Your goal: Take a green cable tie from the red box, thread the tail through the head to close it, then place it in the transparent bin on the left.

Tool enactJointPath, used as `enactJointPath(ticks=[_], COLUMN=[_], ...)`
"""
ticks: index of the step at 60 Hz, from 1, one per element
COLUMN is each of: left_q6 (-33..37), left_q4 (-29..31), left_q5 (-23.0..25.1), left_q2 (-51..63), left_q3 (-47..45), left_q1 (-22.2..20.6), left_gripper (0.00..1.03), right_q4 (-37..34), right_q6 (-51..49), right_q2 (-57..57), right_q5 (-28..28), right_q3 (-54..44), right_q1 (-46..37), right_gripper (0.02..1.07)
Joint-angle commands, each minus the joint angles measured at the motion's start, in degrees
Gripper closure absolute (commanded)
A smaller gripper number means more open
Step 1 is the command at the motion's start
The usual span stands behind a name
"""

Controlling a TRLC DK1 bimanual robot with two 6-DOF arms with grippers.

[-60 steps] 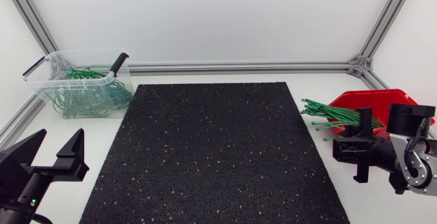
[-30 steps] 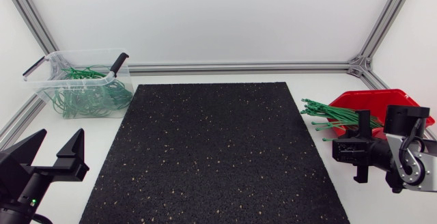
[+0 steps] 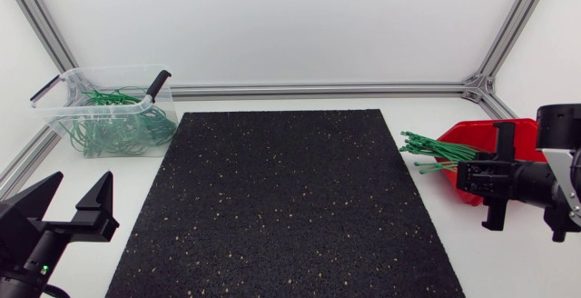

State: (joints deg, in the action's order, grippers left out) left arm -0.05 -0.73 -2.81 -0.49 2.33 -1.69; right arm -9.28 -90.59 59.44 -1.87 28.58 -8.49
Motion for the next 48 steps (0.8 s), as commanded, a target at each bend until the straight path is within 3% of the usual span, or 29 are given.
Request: enactJointPath(ticks=[1, 31, 40, 48], left_q6=[-0.56, -0.3, 0.41, 0.85], left_q4=[1.26, 1.17, 0.64, 0.29], left_q5=[0.44, 0.44, 0.35, 0.44], left_q2=[-0.3, -0.3, -0.39, -0.39], left_q3=[-2.24, -2.24, -2.33, -2.33], left_q1=[-0.68, -0.85, -0.94, -1.56], left_gripper=[0.03, 0.03, 0.03, 0.03], right_q4=[-5.31, -36.78, -49.52, -54.27], right_q6=[4.63, 26.16, 35.21, 40.75], right_q2=[-2.66, -4.33, 0.33, 4.02], right_q5=[-0.59, -2.17, -9.29, -14.13], right_q3=[4.82, 26.79, 36.72, 40.42], right_q1=[1.81, 15.61, 19.83, 21.76], right_gripper=[1.01, 1.01, 1.01, 1.01])
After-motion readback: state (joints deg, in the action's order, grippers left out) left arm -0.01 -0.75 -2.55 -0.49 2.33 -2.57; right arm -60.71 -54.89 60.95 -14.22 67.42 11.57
